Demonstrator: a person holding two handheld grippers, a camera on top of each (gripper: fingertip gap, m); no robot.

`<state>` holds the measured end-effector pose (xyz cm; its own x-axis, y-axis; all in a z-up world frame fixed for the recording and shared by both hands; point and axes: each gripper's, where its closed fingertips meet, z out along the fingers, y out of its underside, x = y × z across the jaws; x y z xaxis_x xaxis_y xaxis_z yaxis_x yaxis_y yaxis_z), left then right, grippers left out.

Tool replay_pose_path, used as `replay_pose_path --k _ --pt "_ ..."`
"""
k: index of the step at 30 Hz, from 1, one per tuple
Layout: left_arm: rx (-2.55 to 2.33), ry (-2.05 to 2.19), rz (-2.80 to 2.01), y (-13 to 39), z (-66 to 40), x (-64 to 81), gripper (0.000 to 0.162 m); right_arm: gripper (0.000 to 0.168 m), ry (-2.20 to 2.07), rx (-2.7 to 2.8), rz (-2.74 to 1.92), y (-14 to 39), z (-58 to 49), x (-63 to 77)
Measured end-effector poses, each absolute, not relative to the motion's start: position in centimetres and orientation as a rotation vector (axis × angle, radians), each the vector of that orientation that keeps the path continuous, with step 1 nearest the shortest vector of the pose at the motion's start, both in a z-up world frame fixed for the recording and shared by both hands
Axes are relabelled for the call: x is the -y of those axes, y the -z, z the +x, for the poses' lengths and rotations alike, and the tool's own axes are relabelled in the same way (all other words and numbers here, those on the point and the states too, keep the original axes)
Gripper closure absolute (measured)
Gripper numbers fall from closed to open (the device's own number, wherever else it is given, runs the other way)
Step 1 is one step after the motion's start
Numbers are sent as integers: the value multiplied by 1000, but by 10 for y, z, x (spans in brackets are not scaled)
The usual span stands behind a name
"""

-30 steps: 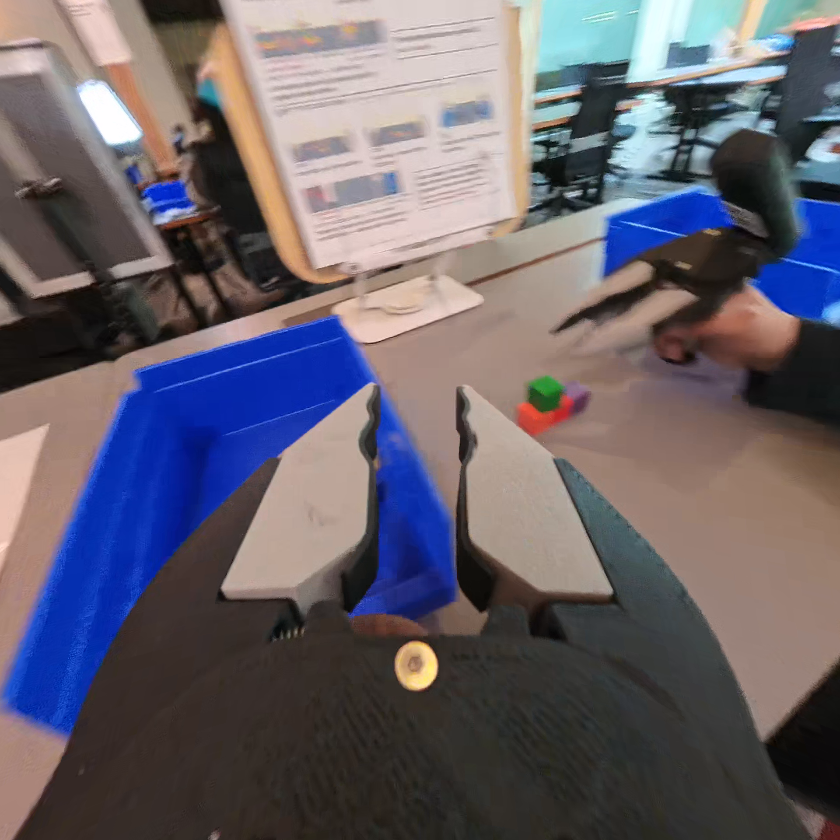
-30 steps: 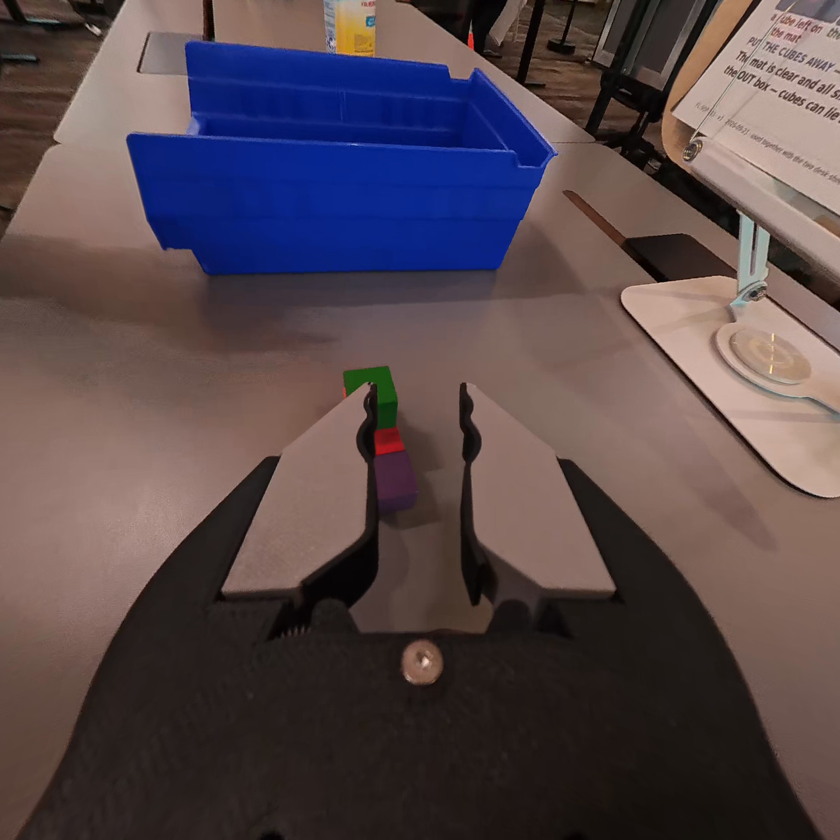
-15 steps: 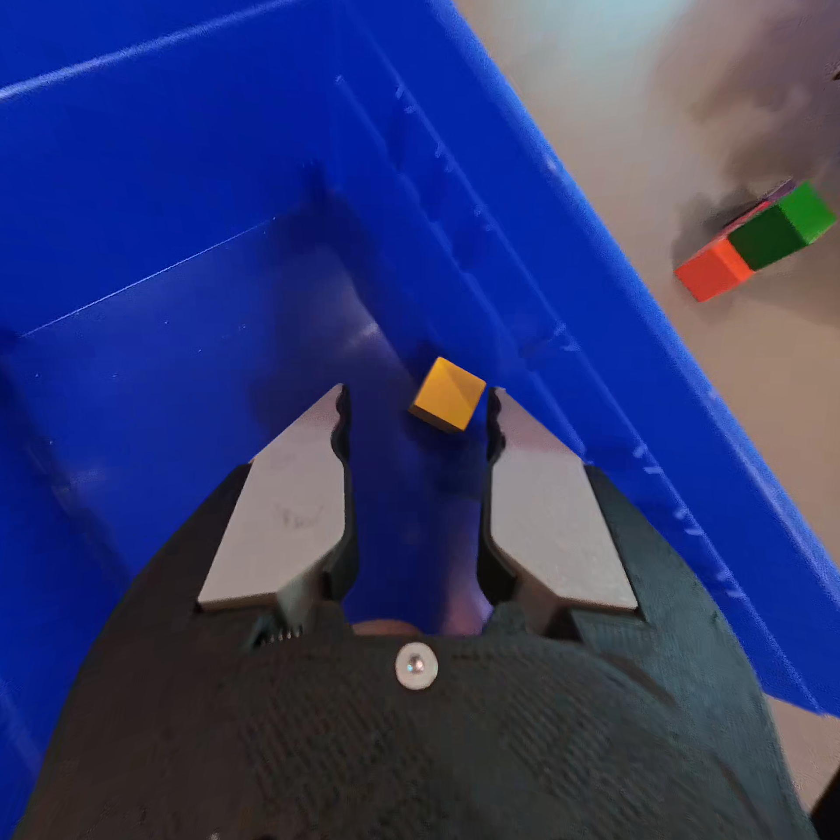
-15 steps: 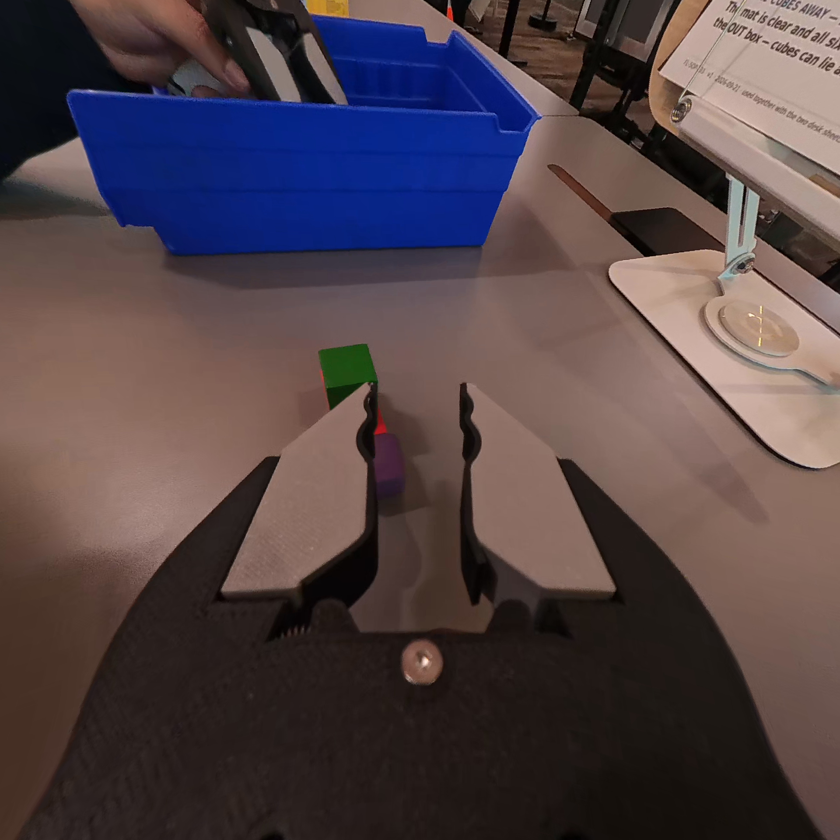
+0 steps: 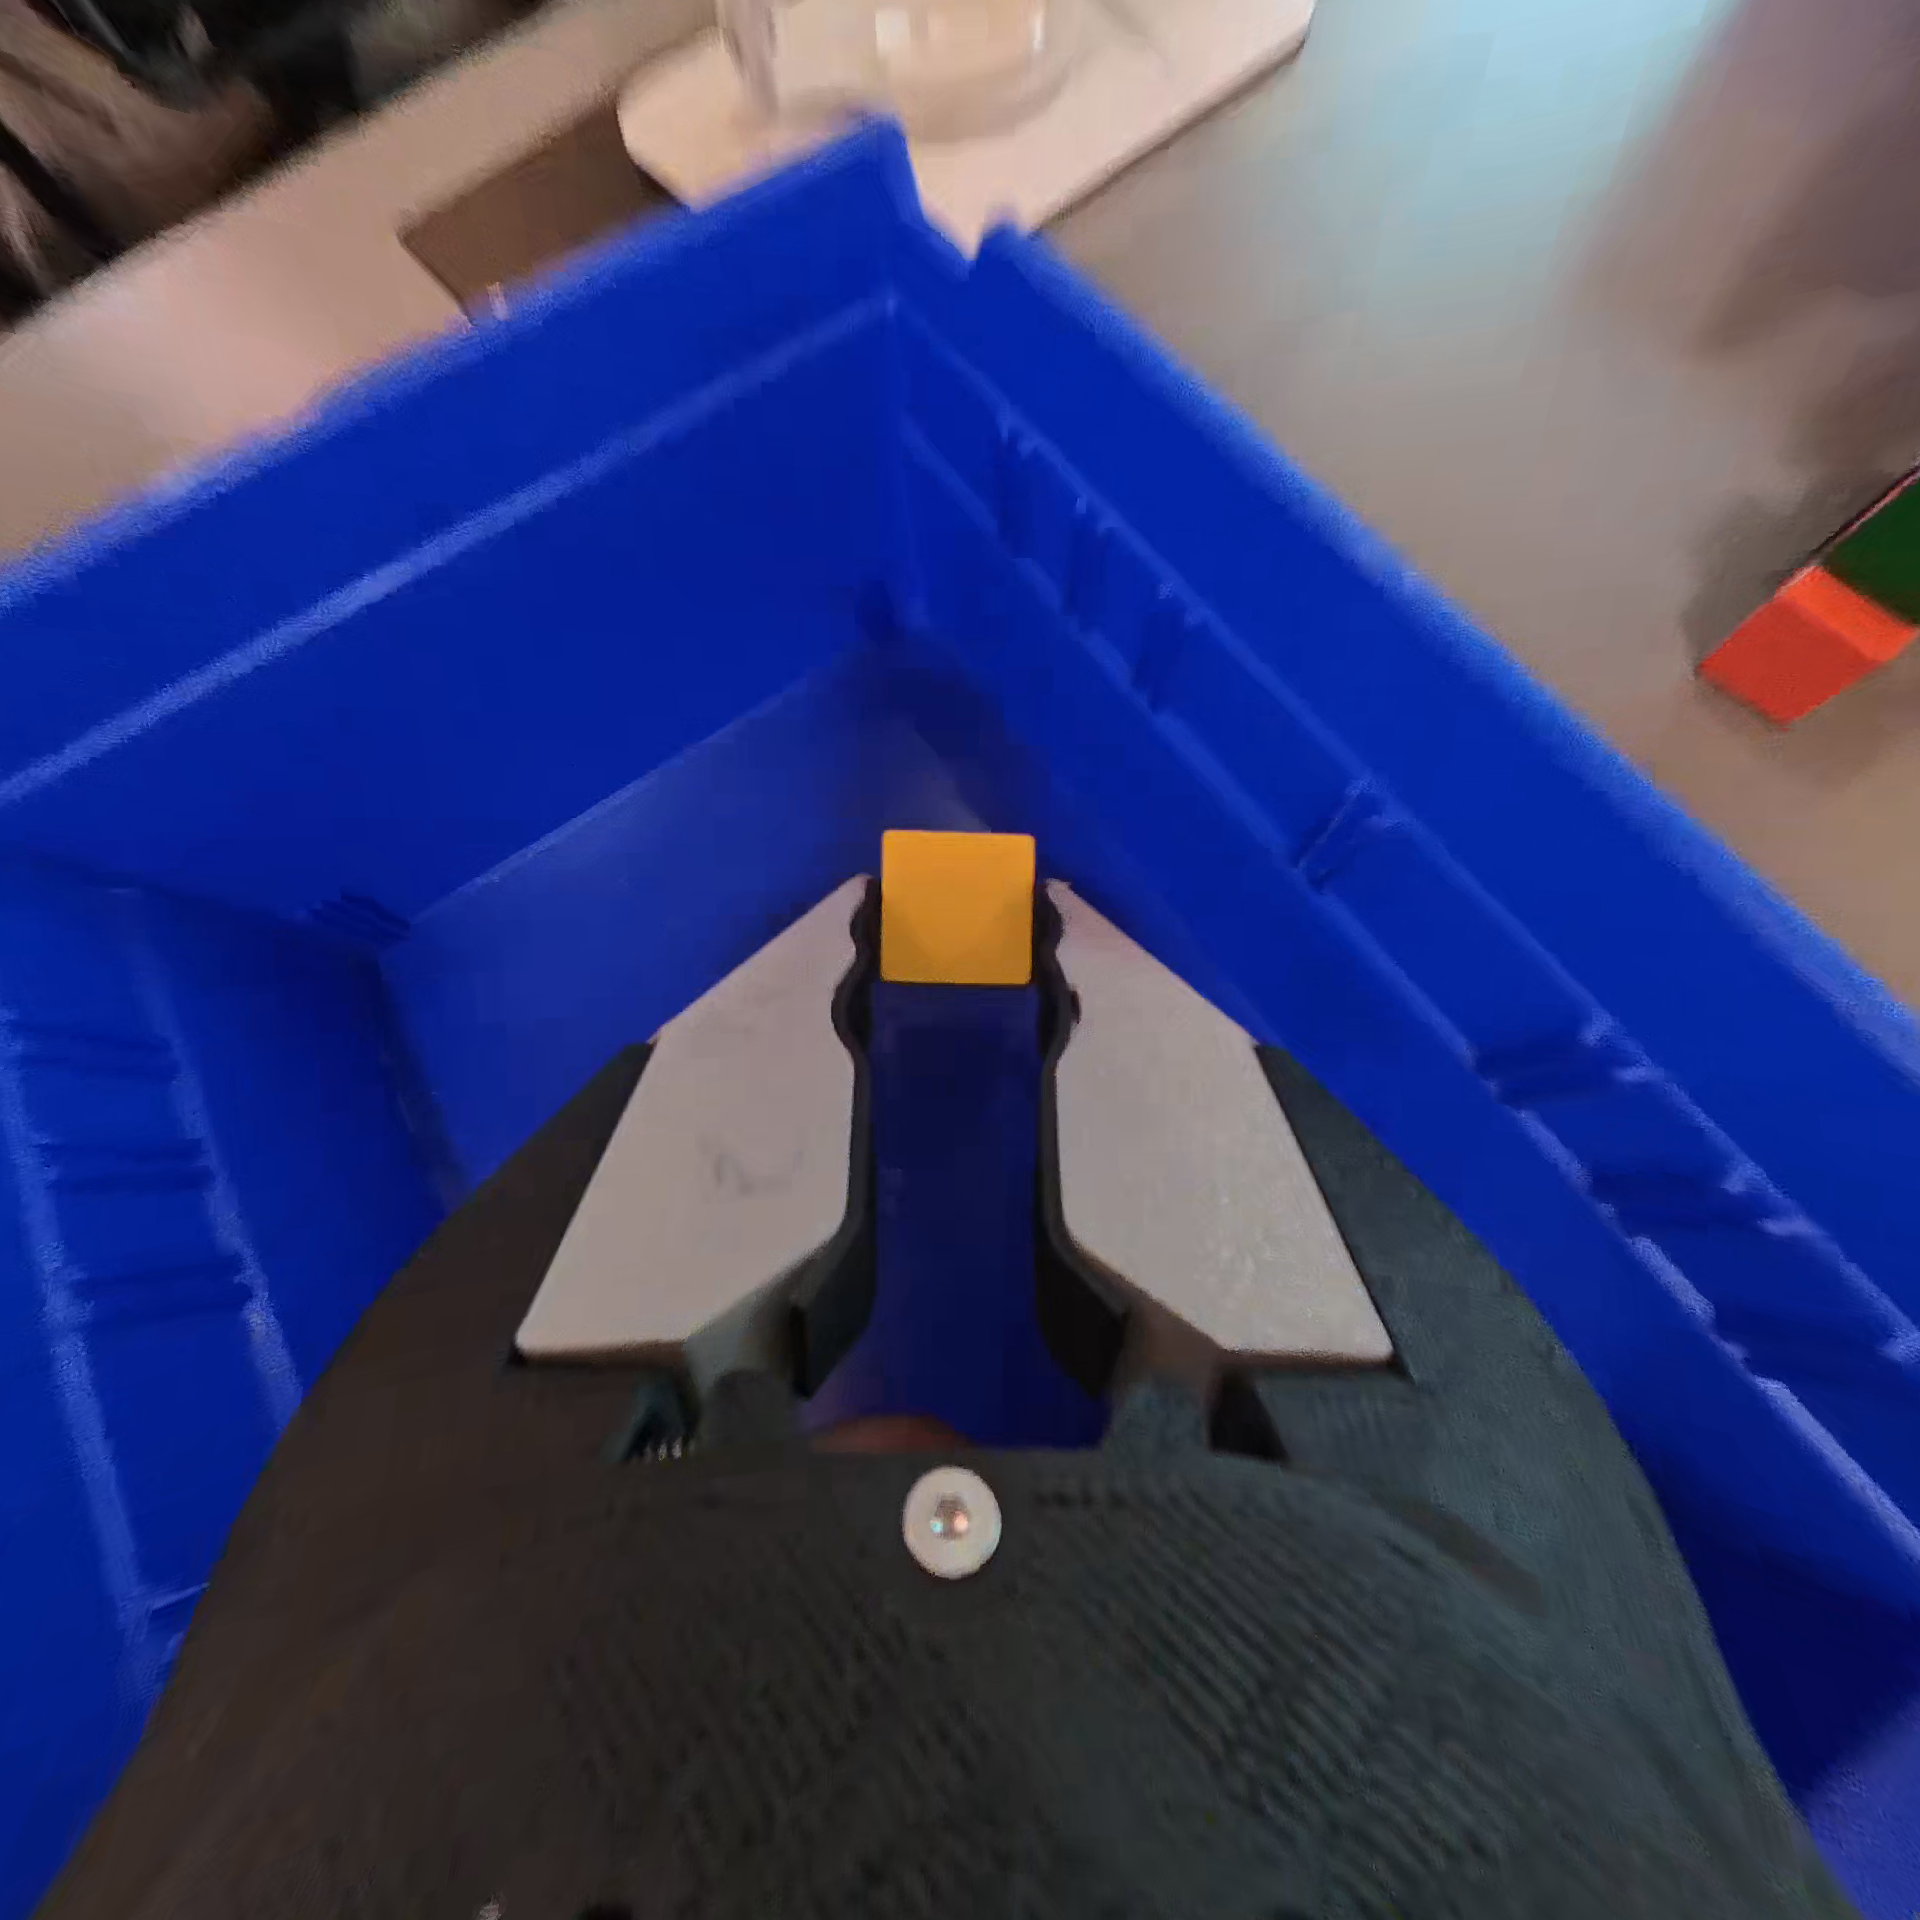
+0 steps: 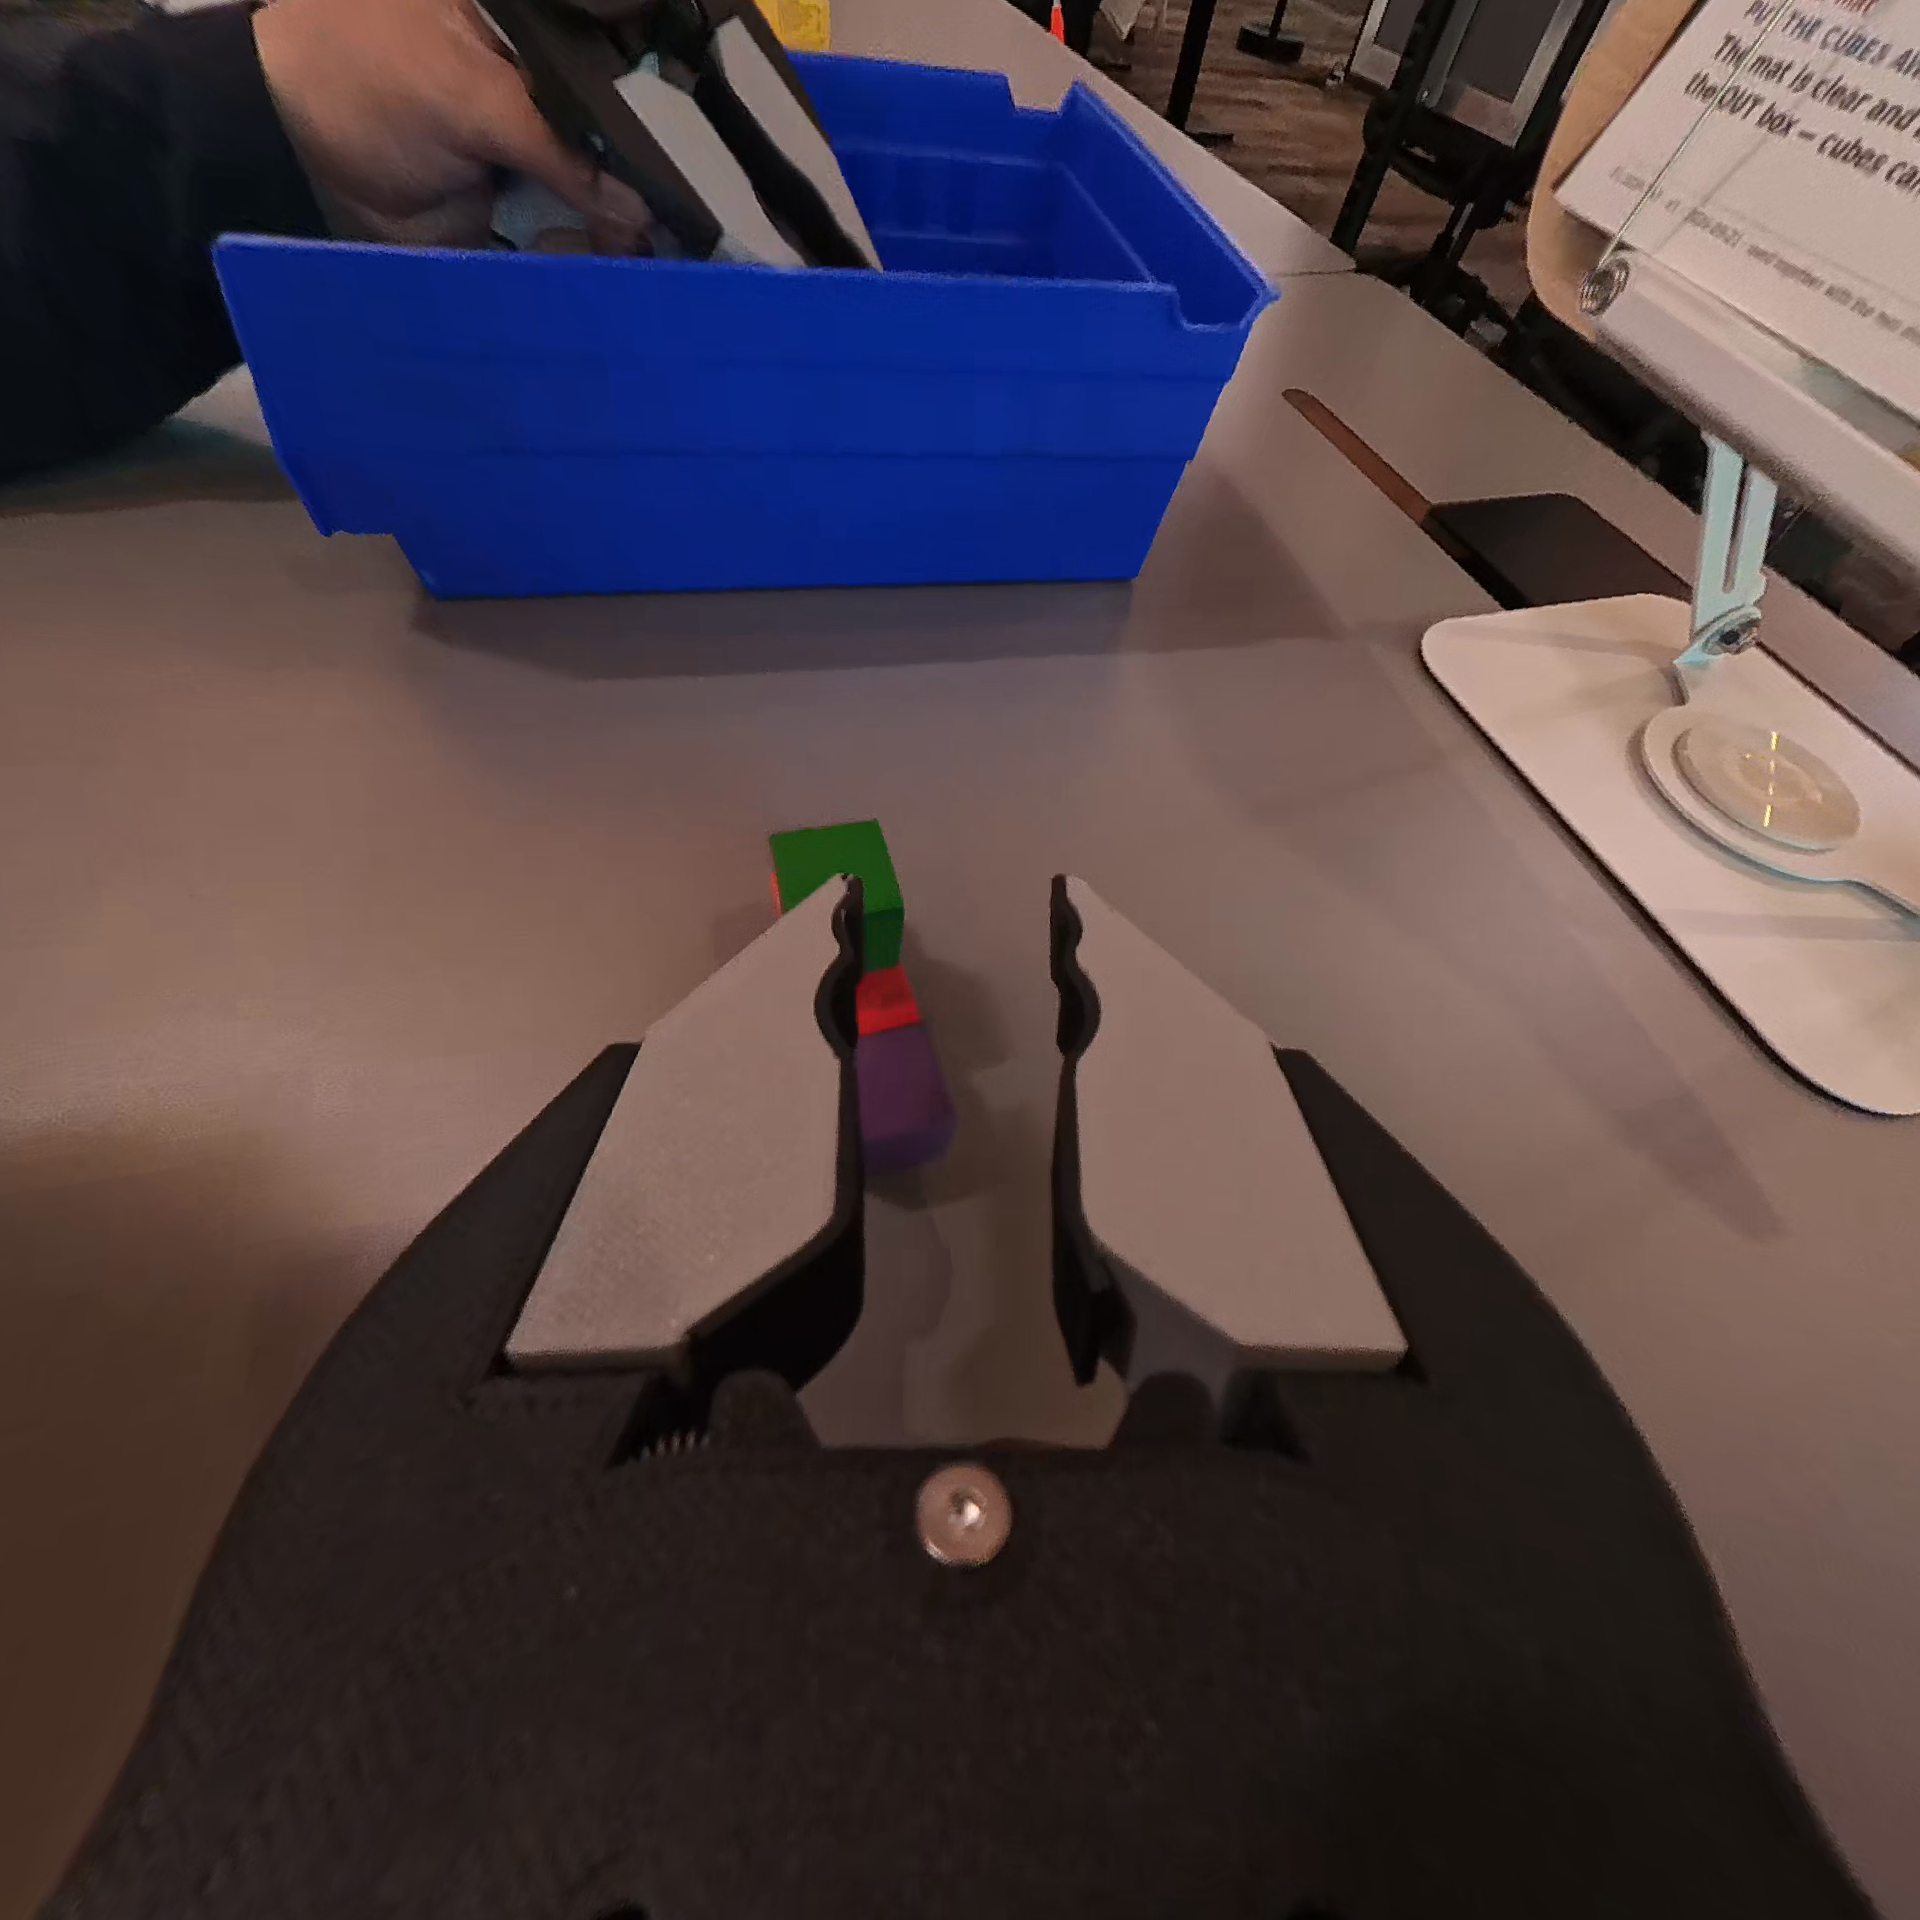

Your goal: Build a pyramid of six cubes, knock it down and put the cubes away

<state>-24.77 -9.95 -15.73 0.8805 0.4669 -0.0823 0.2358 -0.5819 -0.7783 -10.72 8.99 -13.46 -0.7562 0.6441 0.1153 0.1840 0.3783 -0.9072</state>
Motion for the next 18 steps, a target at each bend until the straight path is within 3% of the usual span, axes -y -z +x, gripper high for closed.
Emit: replay_pose_path --k 5,8,18 --pt "165 -444 -1777 52 -200 86 136 131 -1569 2149 -700 100 -89 -75" --pt "-51 -471 -1687 14 -143 65 136 126 -1755 2116 -703 78 -76 -66" --pt "-236 -879 -1769 32 -74 -54 136 112 -2164 2011 -799 38 -55 -60"
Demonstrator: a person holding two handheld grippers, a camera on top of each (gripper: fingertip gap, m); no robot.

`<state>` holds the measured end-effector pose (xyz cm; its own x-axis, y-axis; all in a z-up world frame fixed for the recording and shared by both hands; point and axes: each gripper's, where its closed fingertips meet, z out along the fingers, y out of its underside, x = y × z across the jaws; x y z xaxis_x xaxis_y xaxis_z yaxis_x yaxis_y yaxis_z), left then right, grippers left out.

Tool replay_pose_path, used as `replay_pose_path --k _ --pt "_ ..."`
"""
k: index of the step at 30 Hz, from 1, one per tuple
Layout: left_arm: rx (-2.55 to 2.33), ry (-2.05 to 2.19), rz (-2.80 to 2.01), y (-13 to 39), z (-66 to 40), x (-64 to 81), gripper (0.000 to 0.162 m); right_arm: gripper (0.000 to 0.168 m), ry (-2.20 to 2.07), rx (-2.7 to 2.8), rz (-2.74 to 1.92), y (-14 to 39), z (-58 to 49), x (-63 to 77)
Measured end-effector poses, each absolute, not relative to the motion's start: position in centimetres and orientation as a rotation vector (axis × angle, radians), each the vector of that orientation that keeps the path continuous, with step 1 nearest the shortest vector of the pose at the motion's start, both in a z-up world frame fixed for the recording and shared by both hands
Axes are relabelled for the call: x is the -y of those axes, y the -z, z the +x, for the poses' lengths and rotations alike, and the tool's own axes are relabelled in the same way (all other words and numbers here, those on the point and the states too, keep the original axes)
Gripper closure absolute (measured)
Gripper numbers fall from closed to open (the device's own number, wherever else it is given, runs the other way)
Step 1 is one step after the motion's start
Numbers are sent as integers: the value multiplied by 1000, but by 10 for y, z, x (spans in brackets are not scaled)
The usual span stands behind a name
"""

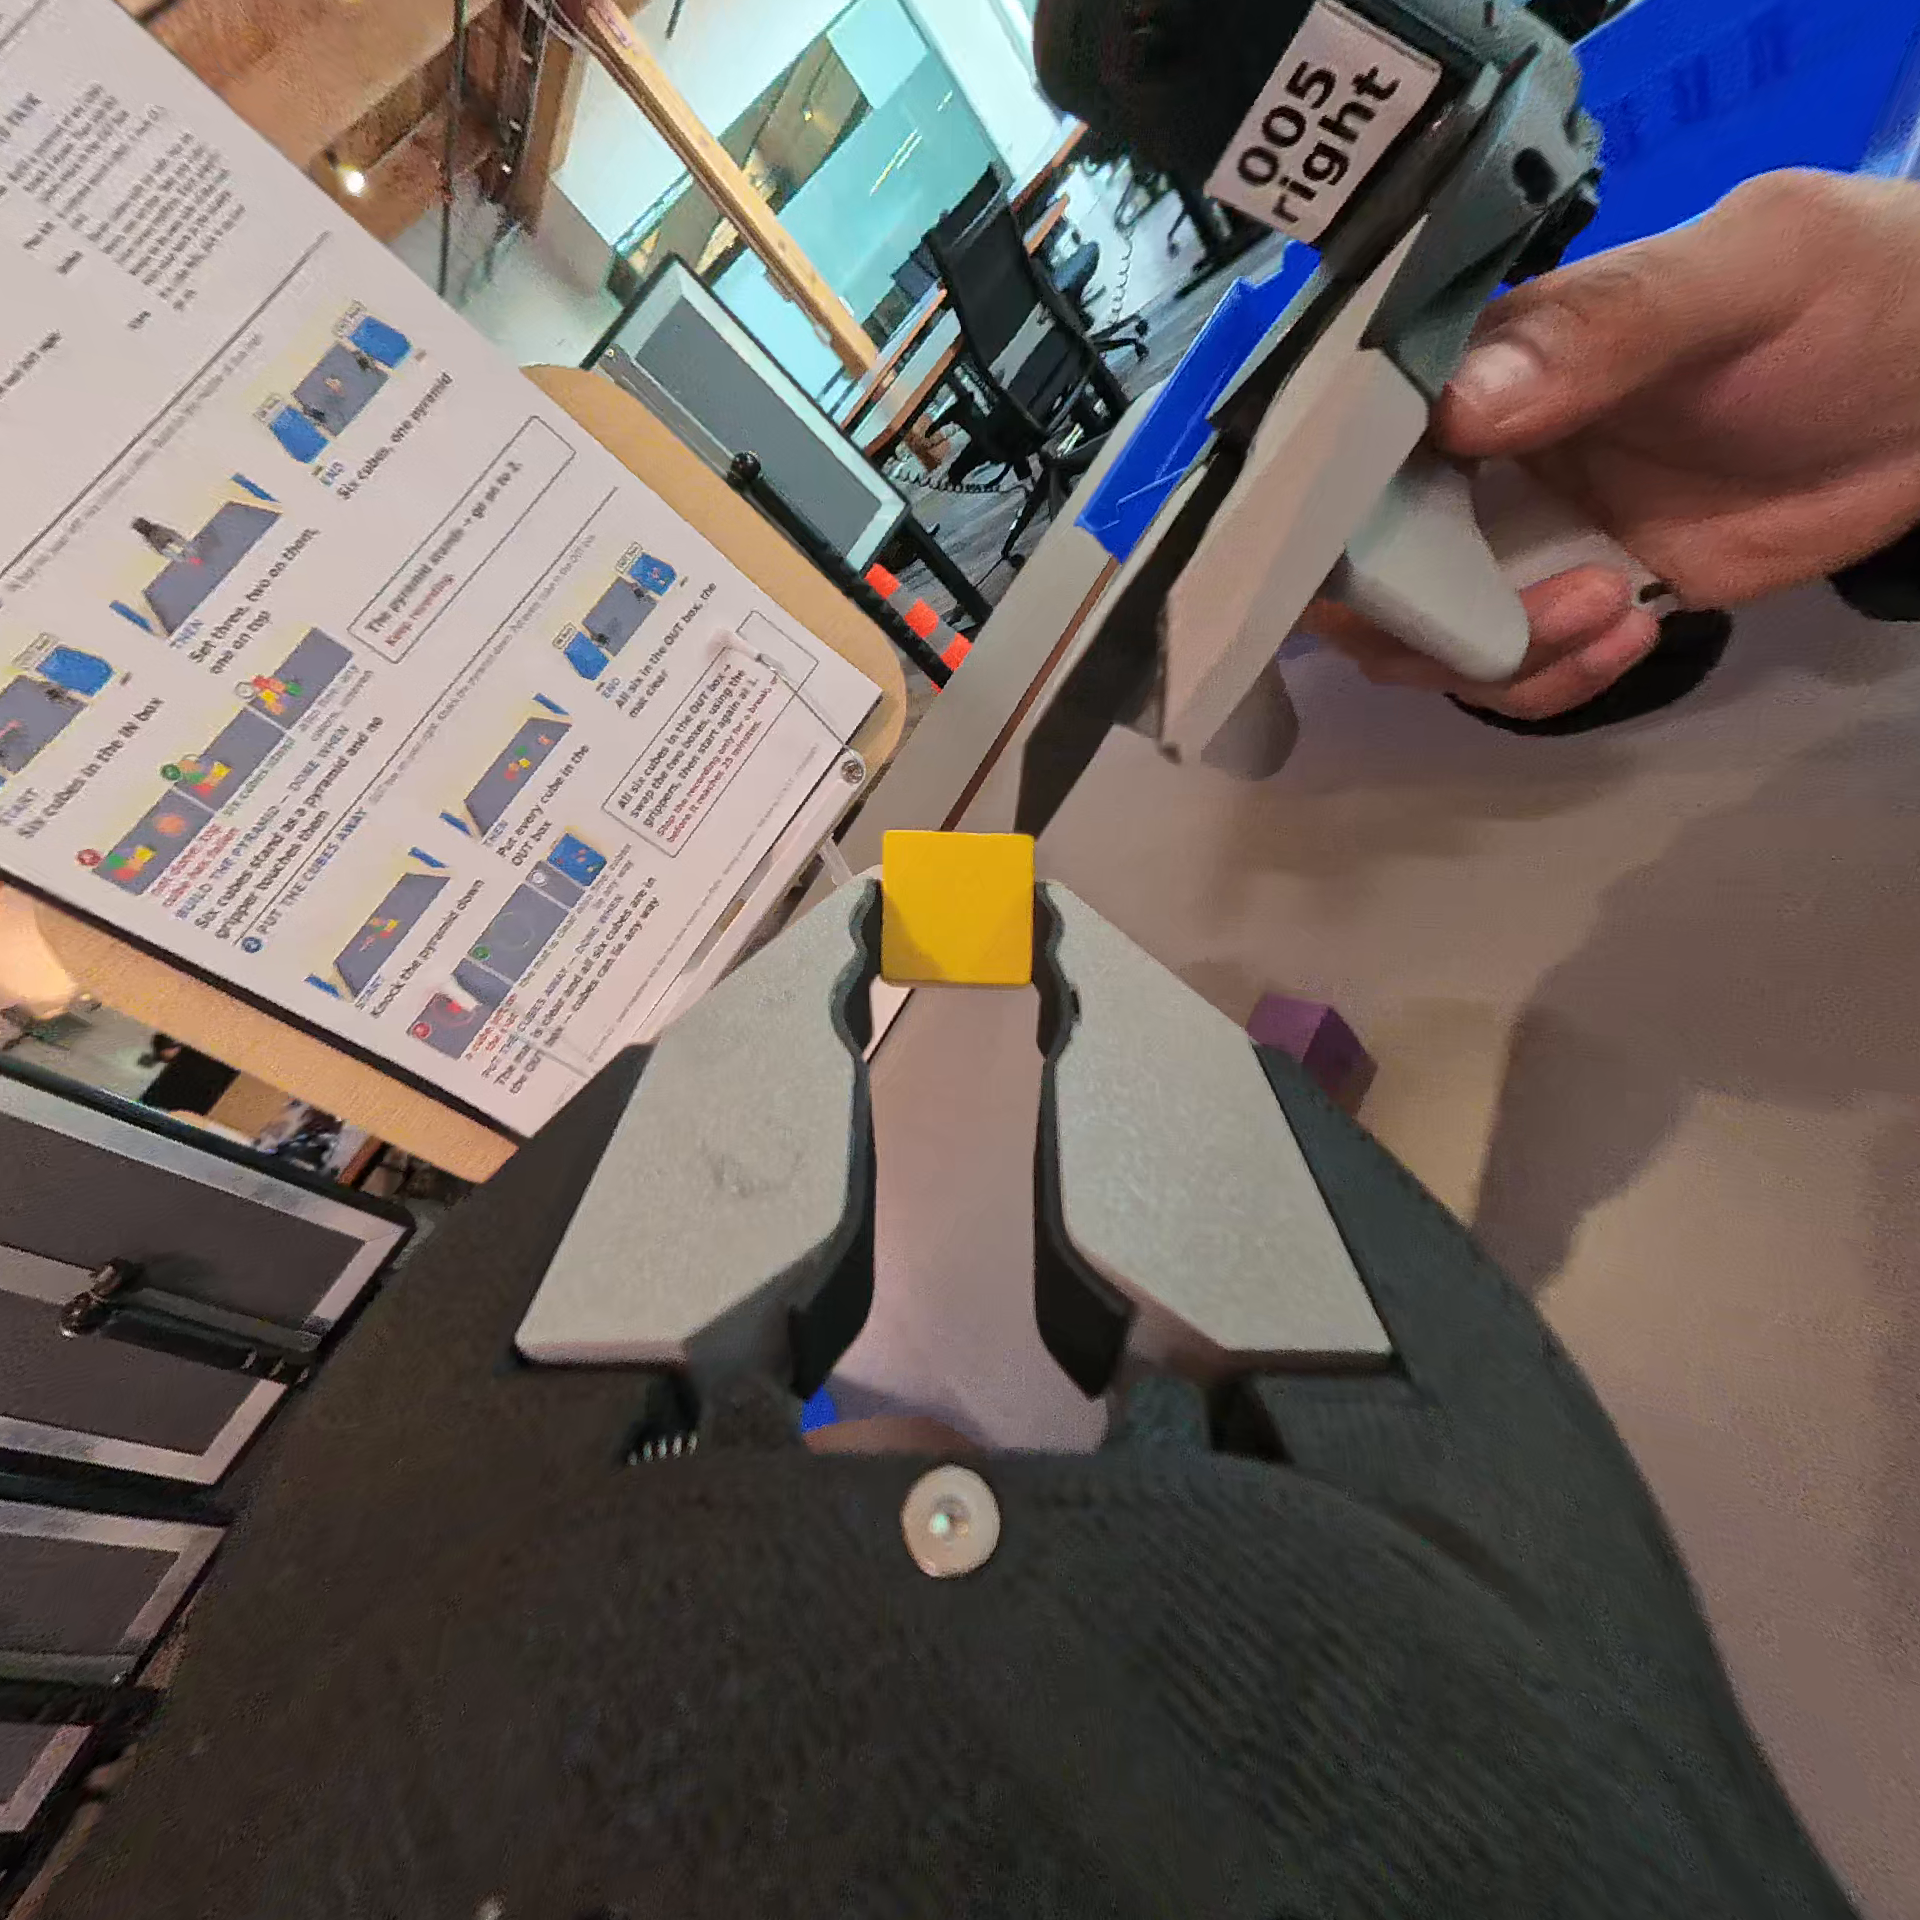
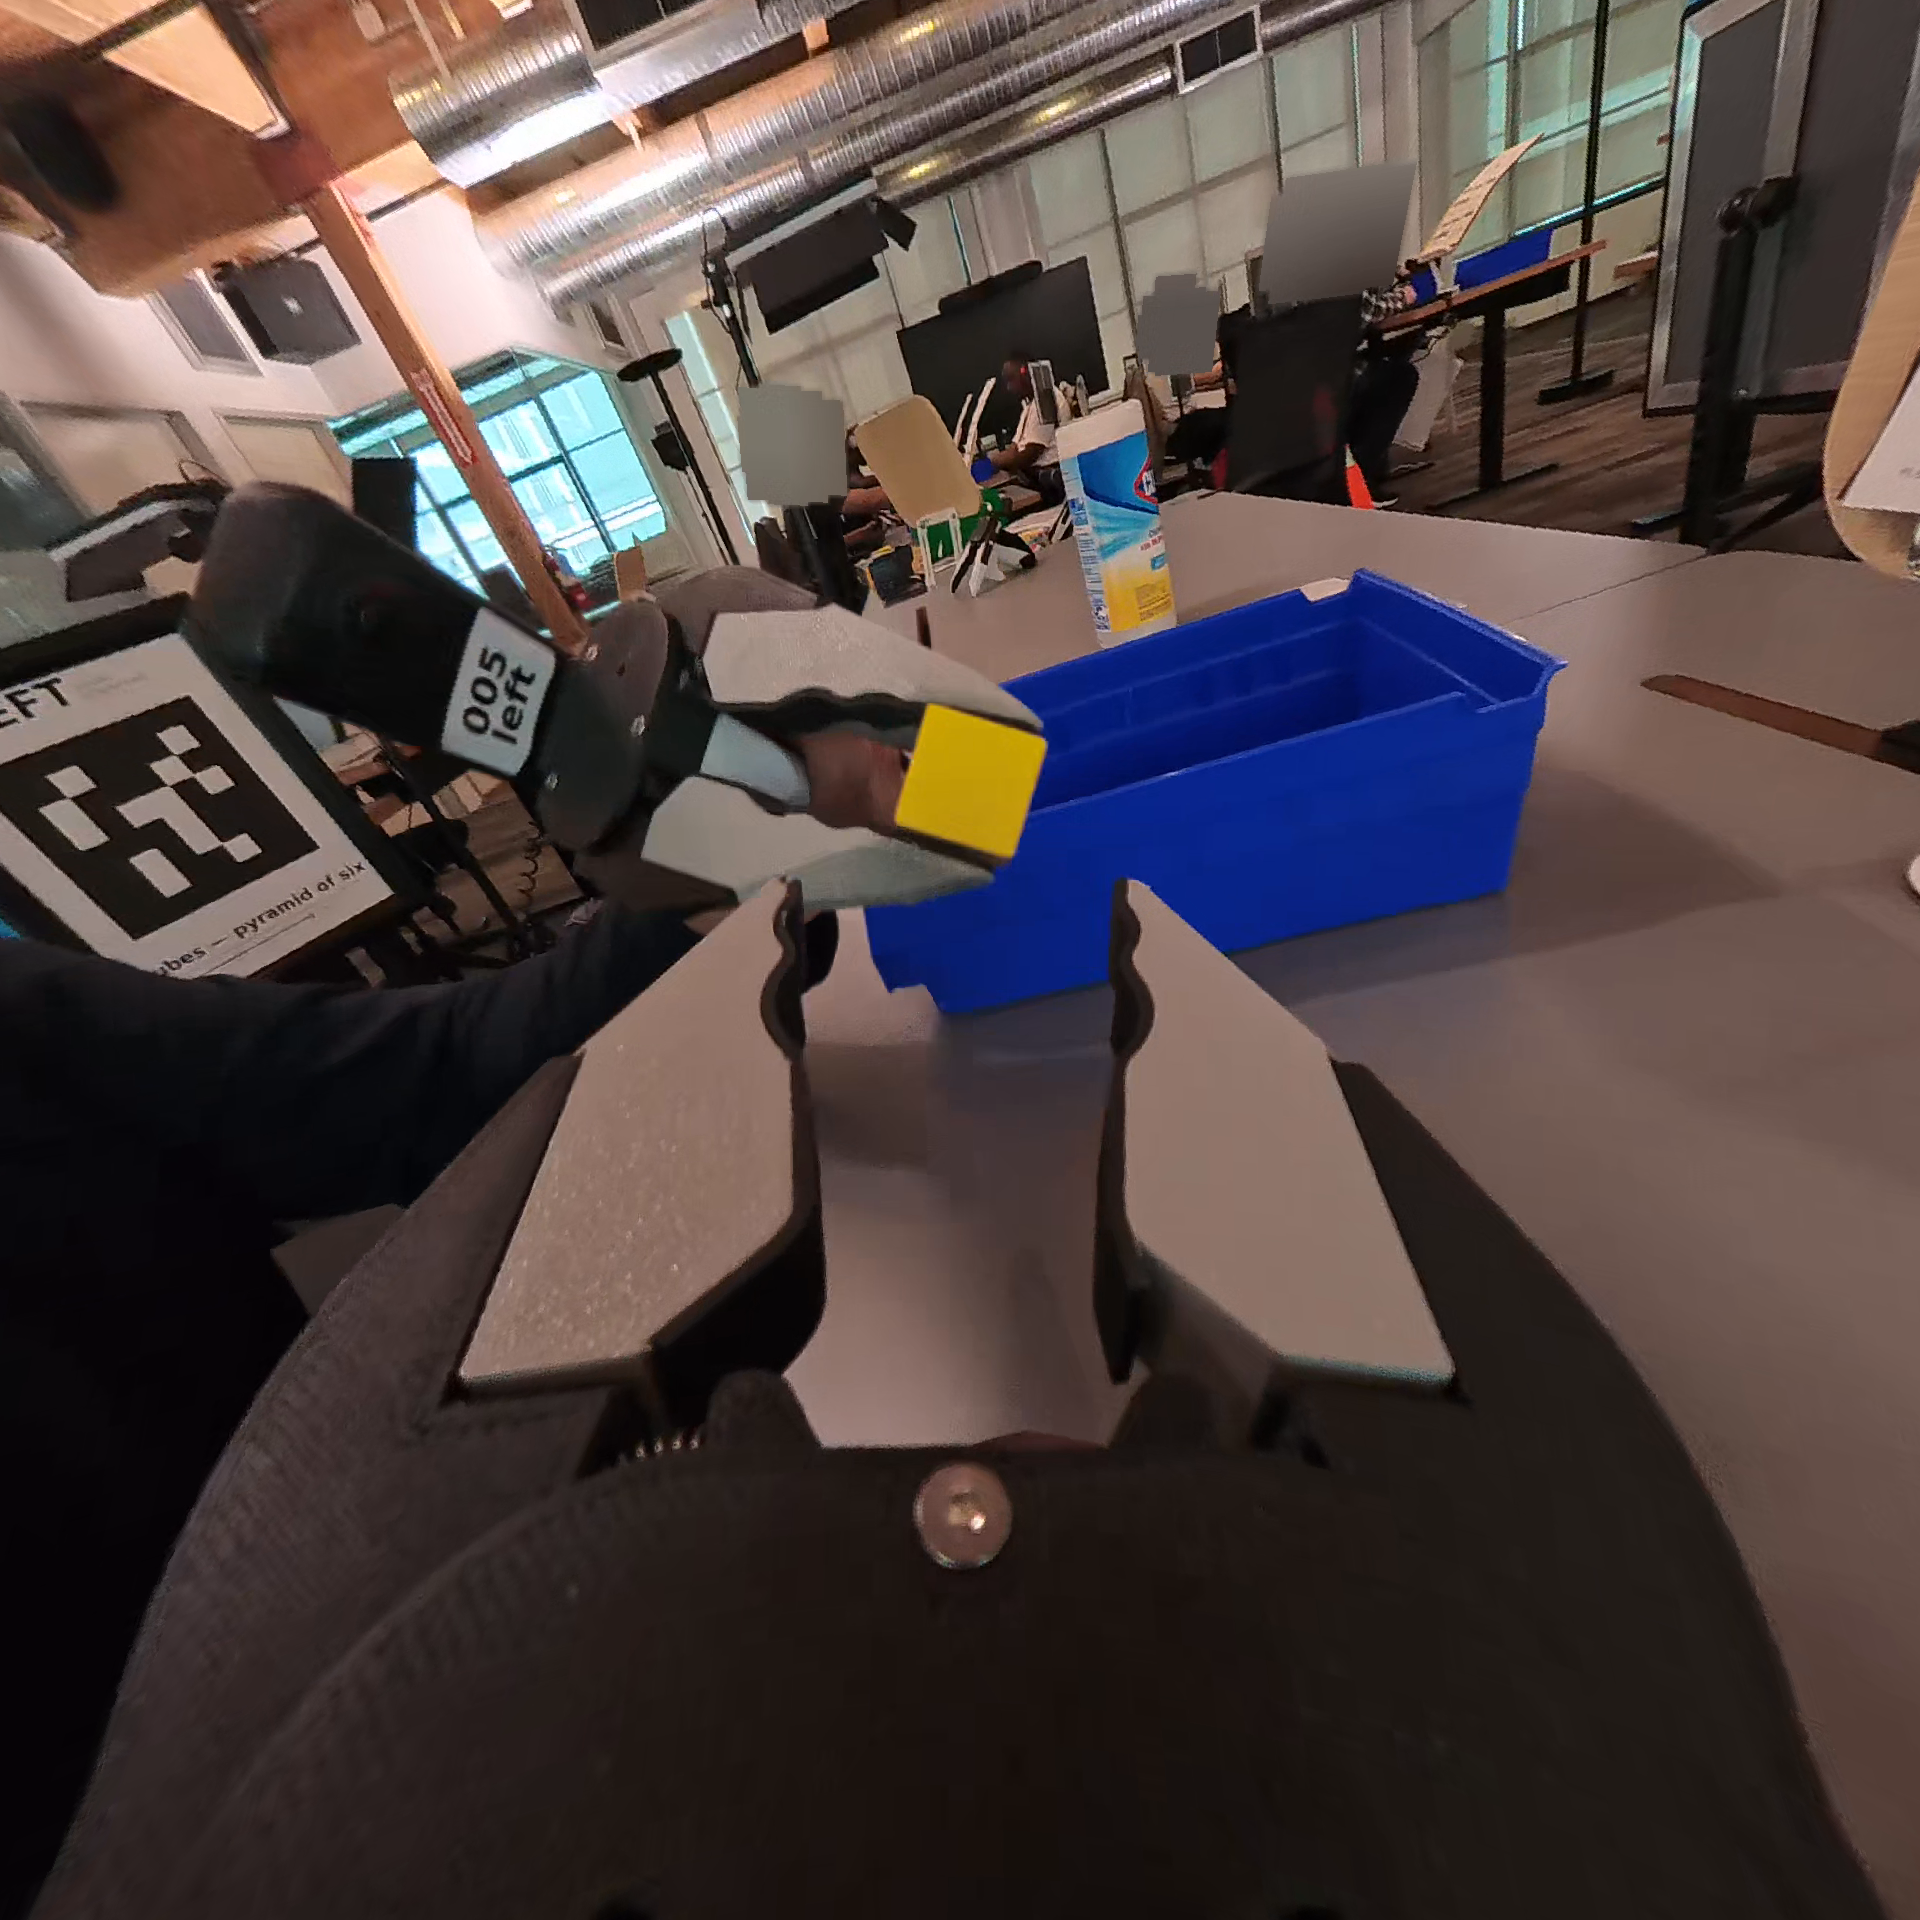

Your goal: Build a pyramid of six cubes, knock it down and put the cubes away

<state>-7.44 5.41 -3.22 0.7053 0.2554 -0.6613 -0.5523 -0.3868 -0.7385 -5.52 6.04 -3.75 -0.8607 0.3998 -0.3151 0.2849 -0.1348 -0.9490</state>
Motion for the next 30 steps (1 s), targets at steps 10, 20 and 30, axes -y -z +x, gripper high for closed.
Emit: replay_pose_path --k 10,20,30 --pt "-209 -867 -1783 62 -77 -93 136 111 -2199 2063 -1001 64 -71 -69" --pt "-119 -712 -1913 98 -84 -86 128 143 -1833 2120 -1051 91 -90 -78" --pt "108 -454 -1875 96 -105 -68 125 143 -1340 2356 -847 129 -88 -108"
